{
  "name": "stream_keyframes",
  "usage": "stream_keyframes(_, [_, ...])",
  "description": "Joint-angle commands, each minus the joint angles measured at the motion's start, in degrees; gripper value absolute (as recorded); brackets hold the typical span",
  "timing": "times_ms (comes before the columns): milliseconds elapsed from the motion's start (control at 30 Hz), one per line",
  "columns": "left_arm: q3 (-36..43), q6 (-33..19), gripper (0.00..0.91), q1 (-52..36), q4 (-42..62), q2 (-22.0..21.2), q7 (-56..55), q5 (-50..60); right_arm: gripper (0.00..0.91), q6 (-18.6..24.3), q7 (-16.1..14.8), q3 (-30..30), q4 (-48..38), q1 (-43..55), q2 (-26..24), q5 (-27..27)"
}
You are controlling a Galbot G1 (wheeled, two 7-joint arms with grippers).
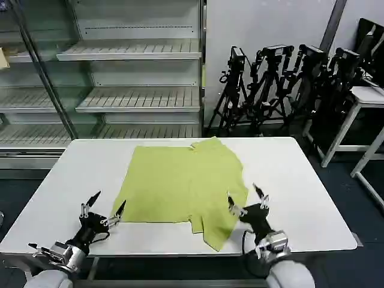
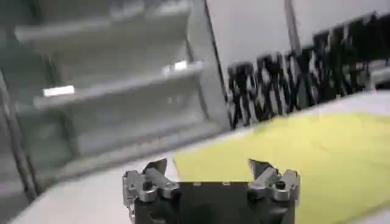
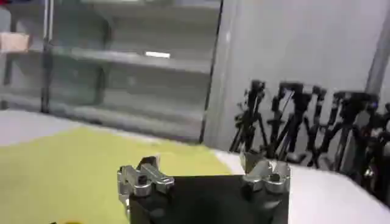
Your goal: Fold and organize the clothes.
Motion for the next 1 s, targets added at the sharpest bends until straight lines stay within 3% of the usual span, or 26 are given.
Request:
stream_keyframes(33, [-0.2,14.9,0.907,2.1,-2.5,0.7,-1.6,-5.3,0.907,-6.5,2.5,-3.6,4.9,-6.9,-1.9,2.5])
stream_keyframes(167, [0.4,16.4,0.907,0.7,-0.2,0.6,-4.4,-6.0,0.907,-7.9,3.6,-4.7,5.0,-7.1,-1.5,4.0])
stream_keyframes(333, [-0.8,21.8,0.907,0.7,-0.4,0.8,-3.7,-10.0,0.907,-7.8,4.7,-5.3,3.4,-6.5,-0.8,3.4])
stream_keyframes(667, [-1.4,22.7,0.907,-0.2,-1.2,0.9,-4.4,-13.2,0.907,-7.8,6.0,-5.5,2.1,-5.8,-0.2,3.9])
stream_keyframes(700, [-1.4,22.7,0.907,-0.5,-1.3,0.8,-4.5,-13.5,0.343,-7.9,6.1,-5.5,1.9,-5.8,-0.2,4.2])
stream_keyframes(733, [-1.4,22.7,0.907,-0.7,-1.4,0.8,-4.7,-14.0,0.141,-7.9,6.1,-5.5,1.8,-5.7,-0.1,4.5])
stream_keyframes(767, [-1.4,22.7,0.584,-0.9,-1.3,0.8,-4.9,-14.1,0.000,-7.8,6.2,-5.5,1.7,-5.6,0.0,4.9])
stream_keyframes(800, [-1.4,22.7,0.584,-0.9,-1.3,0.9,-4.9,-14.1,0.000,-7.8,6.2,-5.5,1.7,-5.5,0.0,5.0])
stream_keyframes(833, [-1.3,22.7,0.030,-0.9,-1.3,1.0,-5.0,-14.1,0.000,-7.8,6.1,-5.6,1.7,-5.5,0.0,5.0])
stream_keyframes(1000, [-0.9,22.7,0.010,-0.8,-1.0,0.8,-5.0,-13.8,0.000,-8.2,6.1,-6.0,2.0,-5.4,-0.3,5.4])
